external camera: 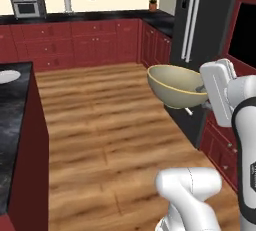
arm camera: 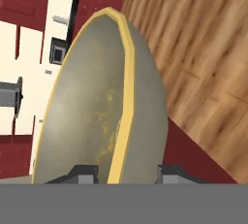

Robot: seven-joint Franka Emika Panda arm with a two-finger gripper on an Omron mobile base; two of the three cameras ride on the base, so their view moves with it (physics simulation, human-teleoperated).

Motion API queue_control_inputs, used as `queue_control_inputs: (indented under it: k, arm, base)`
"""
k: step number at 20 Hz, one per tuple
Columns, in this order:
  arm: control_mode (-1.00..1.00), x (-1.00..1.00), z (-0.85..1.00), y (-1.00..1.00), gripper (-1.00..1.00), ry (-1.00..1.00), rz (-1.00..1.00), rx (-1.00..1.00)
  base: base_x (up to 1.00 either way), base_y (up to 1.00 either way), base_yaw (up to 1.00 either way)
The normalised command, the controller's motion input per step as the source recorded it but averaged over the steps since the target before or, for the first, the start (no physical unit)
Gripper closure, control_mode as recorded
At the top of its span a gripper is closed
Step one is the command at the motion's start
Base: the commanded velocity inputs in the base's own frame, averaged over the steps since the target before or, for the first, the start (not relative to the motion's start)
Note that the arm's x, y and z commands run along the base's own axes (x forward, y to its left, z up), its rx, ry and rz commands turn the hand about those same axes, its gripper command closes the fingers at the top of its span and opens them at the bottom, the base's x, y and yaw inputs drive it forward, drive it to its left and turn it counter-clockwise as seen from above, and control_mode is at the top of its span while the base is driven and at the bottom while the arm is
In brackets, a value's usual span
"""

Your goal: Move the bowls from the cabinet to the plates on the dining table.

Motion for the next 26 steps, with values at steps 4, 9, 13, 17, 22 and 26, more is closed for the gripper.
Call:
queue_control_inputs:
  k: [4, 9, 13, 17, 22, 26]
  arm:
    - [1.0, 0.0, 0.0, 0.0, 1.0, 0.0, 0.0, 0.0]
    - [1.0, 0.0, 0.0, 0.0, 1.0, 0.0, 0.0, 0.0]
    - [1.0, 0.0, 0.0, 0.0, 1.0, 0.0, 0.0, 0.0]
    - [1.0, 0.0, 0.0, 0.0, 1.0, 0.0, 0.0, 0.0]
    - [1.0, 0.0, 0.0, 0.0, 1.0, 0.0, 0.0, 0.0]
    - [1.0, 0.0, 0.0, 0.0, 1.0, 0.0, 0.0, 0.0]
  base:
    - [1.0, 0.06, 0.01]
    - [0.97, 0.19, 0.02]
    - [1.0, 0.13, 0.07]
    - [1.0, 0.0, 0.1]
    - [1.0, 0.01, 0.19]
    - [1.0, 0.14, 0.33]
